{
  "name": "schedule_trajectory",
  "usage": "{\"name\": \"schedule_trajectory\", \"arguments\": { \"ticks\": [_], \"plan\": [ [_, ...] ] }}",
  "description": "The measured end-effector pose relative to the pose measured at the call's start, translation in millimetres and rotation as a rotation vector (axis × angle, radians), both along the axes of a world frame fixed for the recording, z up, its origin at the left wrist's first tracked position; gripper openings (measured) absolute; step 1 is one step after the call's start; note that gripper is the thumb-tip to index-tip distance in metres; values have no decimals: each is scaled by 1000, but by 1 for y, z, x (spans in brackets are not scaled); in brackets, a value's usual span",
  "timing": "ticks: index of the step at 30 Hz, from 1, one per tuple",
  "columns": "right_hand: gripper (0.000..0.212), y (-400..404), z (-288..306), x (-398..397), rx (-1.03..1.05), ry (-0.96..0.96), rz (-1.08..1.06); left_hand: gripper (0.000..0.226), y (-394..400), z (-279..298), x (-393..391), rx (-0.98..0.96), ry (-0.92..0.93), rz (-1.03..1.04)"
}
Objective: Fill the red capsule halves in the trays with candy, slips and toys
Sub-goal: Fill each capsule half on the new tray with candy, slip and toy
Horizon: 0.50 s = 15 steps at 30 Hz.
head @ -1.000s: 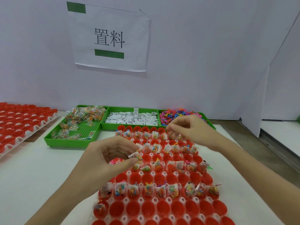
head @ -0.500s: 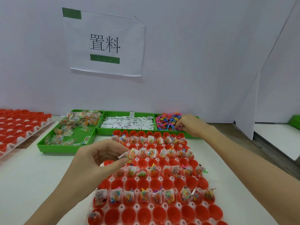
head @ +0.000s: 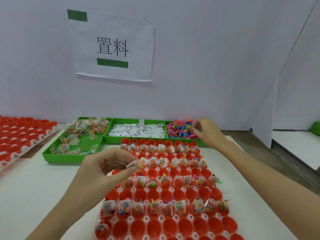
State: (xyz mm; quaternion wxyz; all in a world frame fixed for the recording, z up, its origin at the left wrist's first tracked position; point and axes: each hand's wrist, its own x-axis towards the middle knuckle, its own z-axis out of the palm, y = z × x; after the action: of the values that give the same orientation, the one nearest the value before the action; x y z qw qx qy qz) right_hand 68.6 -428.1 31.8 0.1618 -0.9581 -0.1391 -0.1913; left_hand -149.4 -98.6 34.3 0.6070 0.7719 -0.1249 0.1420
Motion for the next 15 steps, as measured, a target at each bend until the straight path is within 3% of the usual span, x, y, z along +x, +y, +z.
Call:
{"name": "schedule_trajectory", "arguments": {
  "ticks": [3,6,10,15],
  "plan": [
    [7,4,11,-16,495,41,-34,19,-1,0,-1,3,7,23],
    [11,18,25,-49,944,248,80,18,-2,1,-2,6,23,27],
    [12,43,31,-114,994,360,250,18,-7,3,-6,-45,77,-17],
    [10,78,27,-186,998,339,393,22,-16,7,-13,-84,101,-70]
  ]
}}
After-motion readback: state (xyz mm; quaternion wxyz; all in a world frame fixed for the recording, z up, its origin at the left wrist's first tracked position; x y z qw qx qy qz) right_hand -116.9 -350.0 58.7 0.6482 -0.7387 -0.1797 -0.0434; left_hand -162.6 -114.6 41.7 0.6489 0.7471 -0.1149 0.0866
